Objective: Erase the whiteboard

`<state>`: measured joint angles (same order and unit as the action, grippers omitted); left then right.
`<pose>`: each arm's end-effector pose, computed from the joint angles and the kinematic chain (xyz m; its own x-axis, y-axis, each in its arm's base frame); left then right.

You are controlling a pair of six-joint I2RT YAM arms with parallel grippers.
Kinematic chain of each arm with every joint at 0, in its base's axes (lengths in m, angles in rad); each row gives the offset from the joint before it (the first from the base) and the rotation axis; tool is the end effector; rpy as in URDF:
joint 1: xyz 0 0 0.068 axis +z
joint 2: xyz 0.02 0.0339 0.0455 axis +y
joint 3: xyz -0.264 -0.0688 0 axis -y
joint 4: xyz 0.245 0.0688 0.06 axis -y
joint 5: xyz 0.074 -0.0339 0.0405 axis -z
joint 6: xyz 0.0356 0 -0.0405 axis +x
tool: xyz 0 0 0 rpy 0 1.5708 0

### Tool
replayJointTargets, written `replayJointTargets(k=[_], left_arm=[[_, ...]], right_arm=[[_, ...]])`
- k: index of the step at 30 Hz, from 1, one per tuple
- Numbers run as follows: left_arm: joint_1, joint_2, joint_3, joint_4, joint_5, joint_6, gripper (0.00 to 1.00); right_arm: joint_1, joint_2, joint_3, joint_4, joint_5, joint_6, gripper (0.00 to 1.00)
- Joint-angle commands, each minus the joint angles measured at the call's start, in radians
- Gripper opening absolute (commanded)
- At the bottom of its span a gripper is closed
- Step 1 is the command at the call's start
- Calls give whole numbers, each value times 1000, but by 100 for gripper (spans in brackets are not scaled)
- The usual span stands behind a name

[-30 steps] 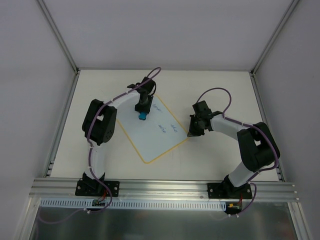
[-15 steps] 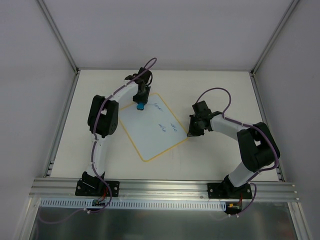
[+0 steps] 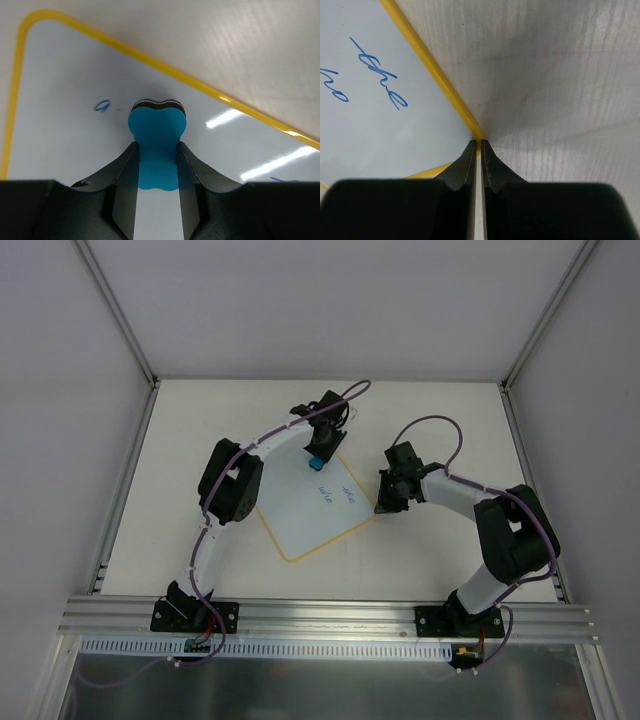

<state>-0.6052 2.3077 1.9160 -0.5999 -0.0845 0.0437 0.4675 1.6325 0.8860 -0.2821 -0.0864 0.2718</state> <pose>0.4184 -0.2858 0.1793 -0.6645 0.5126 -0.5437 0.5585 0.8241 0.0945 0.2783 0.1440 0.1609 -0.8678 -0.1385 -0.4772 -0.2655 0.9410 0.2097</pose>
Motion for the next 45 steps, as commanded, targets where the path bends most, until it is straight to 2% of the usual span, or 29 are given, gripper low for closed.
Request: replayJointTargets(k=[1,6,9,15,22,25,31,40,45], left_arm=[[-57,87,-35,-92,178,12,0],[-70,42,-87,-98,178,-22,0],[-48,1,-101,-98,129,-39,0],[91,-36,-66,-98,19,-152,0],[191,12,1,-98,-43,-130,0],[191,39,23,-97,-43,-94,0],[179,70,38,-100,45,-19,0],[75,117,72,-107,81,82,0],[38,162,144,-124,190,91,2]], right_arm=[[5,15,-47,-81,57,-26,0],[7,13,-55,-81,59,-23,0],[6,10,-58,-80,60,-26,0],[7,4,-58,-80,59,-29,0],[8,4,-51,-83,54,-39,0],[8,9,-48,-83,56,-43,0],[8,9,-45,-83,50,-52,0],[17,7,-42,-85,36,-52,0],[20,3,-39,-92,34,-59,0]])
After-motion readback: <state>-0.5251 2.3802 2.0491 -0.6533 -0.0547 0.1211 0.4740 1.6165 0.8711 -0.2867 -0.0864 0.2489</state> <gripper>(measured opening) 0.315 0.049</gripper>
